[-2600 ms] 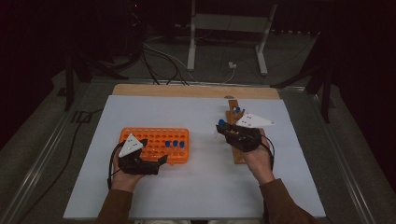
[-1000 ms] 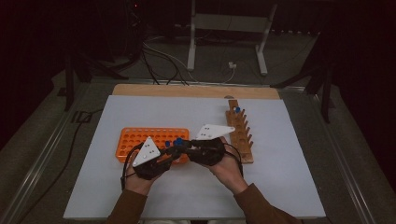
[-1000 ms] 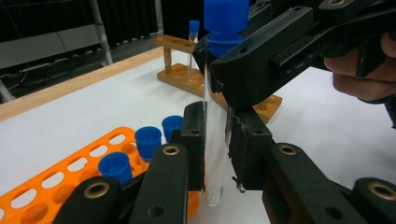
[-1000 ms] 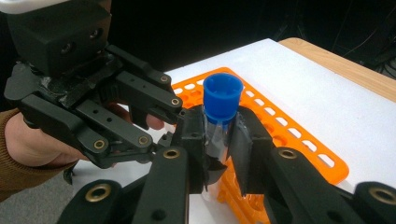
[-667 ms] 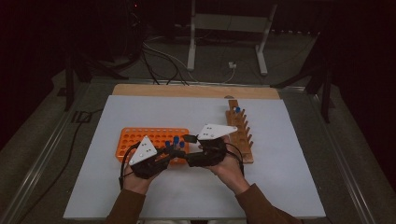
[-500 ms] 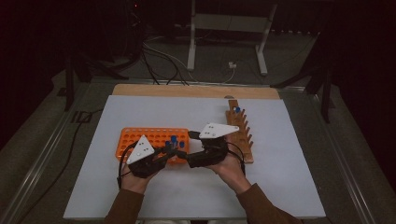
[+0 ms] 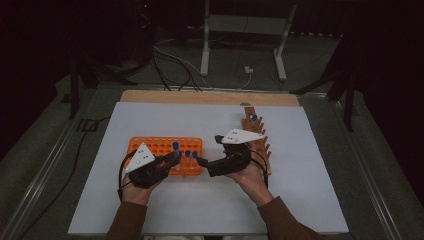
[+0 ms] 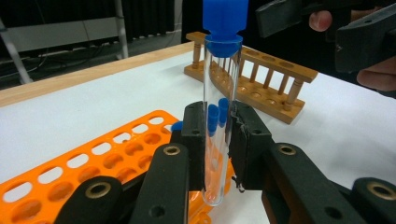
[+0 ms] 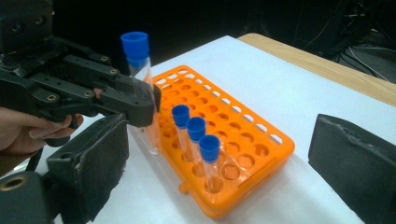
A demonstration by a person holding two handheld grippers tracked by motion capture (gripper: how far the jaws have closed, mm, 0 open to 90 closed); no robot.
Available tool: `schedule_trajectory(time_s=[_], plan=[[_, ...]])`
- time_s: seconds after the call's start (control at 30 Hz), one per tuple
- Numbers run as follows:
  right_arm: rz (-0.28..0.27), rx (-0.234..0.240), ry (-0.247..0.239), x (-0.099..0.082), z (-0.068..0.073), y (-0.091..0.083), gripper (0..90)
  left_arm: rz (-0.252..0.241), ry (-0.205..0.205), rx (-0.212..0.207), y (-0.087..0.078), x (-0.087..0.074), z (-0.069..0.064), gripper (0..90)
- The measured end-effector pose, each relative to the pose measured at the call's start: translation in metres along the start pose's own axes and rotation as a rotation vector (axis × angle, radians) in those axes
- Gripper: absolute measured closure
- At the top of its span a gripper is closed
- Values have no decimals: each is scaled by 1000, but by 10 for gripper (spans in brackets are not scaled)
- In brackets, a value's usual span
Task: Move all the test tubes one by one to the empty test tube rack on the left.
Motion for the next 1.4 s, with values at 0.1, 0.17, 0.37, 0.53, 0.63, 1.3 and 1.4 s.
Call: schedule_trajectory(time_s=[0.1,0.17,0.37,0.53,0.63,1.3,1.4], plan=[[-5,-18,5,-1,-5,-2,34,-3,-5,10,-2,-1,2,778],[-6,-23,10,-2,-8,-3,29,-5,-8,19,-3,-2,5,778],[-10,-42,27,-6,-16,-7,29,-3,-7,57,-5,-5,10,778],[-16,-65,23,-10,-22,-11,29,8,-14,79,-1,-12,15,778],[-11,-81,22,-14,-28,-13,29,12,-17,92,0,-15,19,778],[-22,-137,56,-32,-55,-32,30,125,-34,115,16,-34,27,777],[-24,-140,65,-34,-57,-35,29,148,-35,115,17,-37,28,777]])
Point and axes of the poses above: each handheld gripper's, and its own axes: y roughly forward along the jaws, x roughly out of its top, z roughly to its left, the point moved 3 cm from there along y, roughly forward along the jaws, and after that the axes turned 13 degrees about -x, right-handed, at the moved point
